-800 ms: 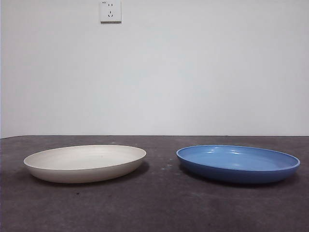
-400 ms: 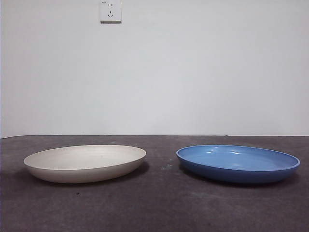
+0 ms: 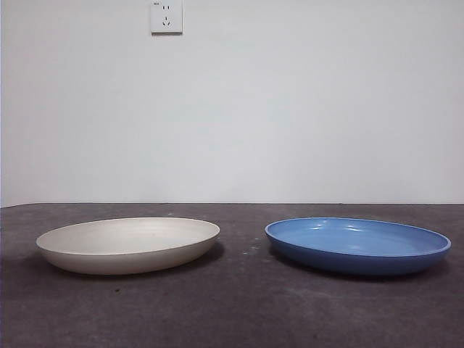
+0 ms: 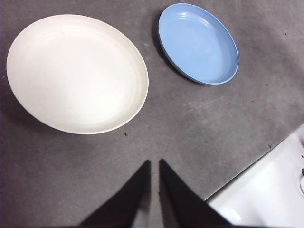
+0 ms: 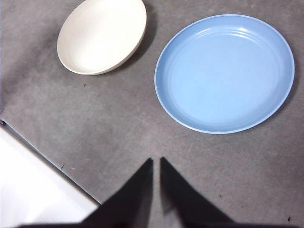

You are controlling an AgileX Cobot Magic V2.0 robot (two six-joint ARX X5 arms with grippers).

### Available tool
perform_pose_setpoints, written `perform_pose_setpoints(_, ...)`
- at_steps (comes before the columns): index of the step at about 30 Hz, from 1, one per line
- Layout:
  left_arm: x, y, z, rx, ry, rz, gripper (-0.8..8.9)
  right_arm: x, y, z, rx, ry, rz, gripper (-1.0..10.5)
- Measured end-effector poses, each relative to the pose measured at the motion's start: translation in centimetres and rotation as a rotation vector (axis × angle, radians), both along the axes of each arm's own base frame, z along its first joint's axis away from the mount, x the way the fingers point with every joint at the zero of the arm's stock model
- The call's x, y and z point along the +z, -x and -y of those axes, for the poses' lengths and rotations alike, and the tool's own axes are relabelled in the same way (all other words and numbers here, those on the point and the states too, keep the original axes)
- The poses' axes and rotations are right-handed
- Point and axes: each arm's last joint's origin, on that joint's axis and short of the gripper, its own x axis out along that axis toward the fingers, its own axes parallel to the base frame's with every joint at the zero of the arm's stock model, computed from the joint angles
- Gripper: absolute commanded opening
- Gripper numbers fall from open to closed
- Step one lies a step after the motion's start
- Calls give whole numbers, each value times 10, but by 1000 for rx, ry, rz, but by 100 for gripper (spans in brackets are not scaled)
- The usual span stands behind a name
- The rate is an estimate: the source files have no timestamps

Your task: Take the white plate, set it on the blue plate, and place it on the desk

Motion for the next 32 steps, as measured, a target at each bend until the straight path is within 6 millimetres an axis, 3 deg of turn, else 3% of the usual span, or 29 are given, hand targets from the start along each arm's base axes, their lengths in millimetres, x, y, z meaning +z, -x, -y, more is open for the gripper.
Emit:
perform_pose_setpoints(3, 1, -1, 0, 0, 3, 14, 372, 0, 0, 0, -1, -1, 0, 418)
perform_pose_setpoints(7, 2, -2, 0, 0, 5, 28, 442, 0, 0, 0, -6, -5, 1, 439)
perform_pose_setpoints(17, -4, -18, 1, 56, -47, 5, 443, 0, 0, 0, -6, -5, 1, 439)
perform_pose_setpoints(23, -7, -49, 5, 141, -67, 22, 442, 0, -1, 0, -6, -5, 2, 439)
perform_pose_setpoints(32, -19, -112, 13, 231, -159, -51, 438, 0, -1, 0, -11, -9, -2, 439)
